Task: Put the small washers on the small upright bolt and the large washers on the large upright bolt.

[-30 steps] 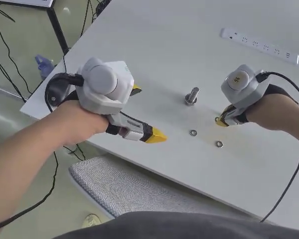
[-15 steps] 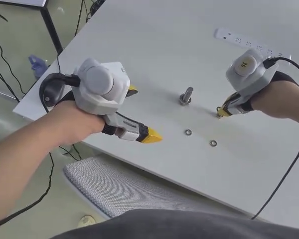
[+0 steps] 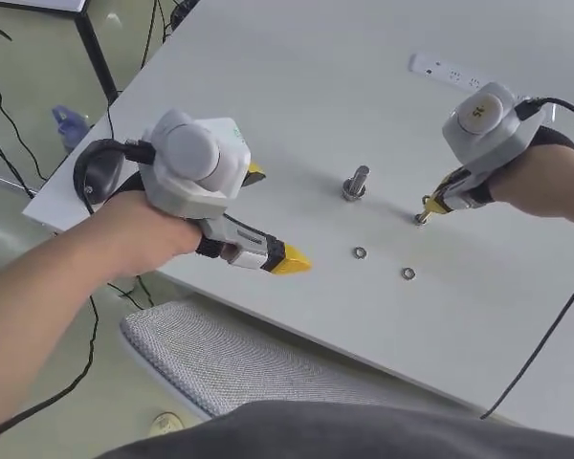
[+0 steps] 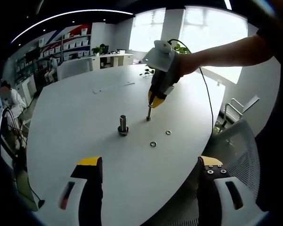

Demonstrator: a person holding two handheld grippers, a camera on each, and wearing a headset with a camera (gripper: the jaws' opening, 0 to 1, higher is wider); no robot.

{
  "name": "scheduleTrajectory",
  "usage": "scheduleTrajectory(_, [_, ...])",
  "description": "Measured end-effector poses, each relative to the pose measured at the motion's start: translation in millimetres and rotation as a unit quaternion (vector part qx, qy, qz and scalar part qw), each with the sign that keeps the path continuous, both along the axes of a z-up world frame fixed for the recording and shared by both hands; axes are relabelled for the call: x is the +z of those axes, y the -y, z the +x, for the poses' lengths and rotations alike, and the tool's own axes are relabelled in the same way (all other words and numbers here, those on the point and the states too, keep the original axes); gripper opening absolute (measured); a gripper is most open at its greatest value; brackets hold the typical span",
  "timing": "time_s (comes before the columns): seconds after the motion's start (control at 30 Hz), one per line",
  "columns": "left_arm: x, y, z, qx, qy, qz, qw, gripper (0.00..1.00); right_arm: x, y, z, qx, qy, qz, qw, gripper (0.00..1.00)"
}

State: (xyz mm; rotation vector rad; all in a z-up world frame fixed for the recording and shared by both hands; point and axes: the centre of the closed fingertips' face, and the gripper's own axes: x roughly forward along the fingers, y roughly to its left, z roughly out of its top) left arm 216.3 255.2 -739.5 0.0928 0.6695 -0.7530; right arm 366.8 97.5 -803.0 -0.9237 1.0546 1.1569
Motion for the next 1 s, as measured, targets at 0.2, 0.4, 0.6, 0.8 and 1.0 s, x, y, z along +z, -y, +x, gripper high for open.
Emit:
scheduleTrajectory(0.2, [0.0, -0.4, 0.6, 0.000, 0.000, 0.001, 1.0000, 0.82, 0.8, 7.4, 10.1, -0.010, 0.003, 0.001, 0.9999, 0.12])
scheduleTrajectory(0.4, [2.3, -1.5, 3.3, 0.003, 0.005, 0.002, 1.0000, 0.84, 1.5, 9.0, 6.7, -0.011, 0.004, 0.000, 0.9999, 0.12])
scheduleTrajectory(0.6, [3.9, -1.6, 5.2, 0.006, 0.009, 0.001, 0.9999, 0.86, -1.6, 9.5, 6.5, -0.011, 0.000, -0.002, 0.9999, 0.13])
scheduleTrajectory(0.8, [2.7, -2.6, 3.8, 0.004, 0.005, 0.002, 1.0000, 0.87, -2.7, 9.2, 4.0, -0.013, -0.002, -0.005, 0.9999, 0.13])
scheduleTrajectory(1.0, [2.2, -3.4, 3.6, 0.005, 0.003, 0.002, 1.0000, 0.86, -4.8, 11.9, 5.9, -0.016, -0.004, -0.007, 0.9998, 0.13])
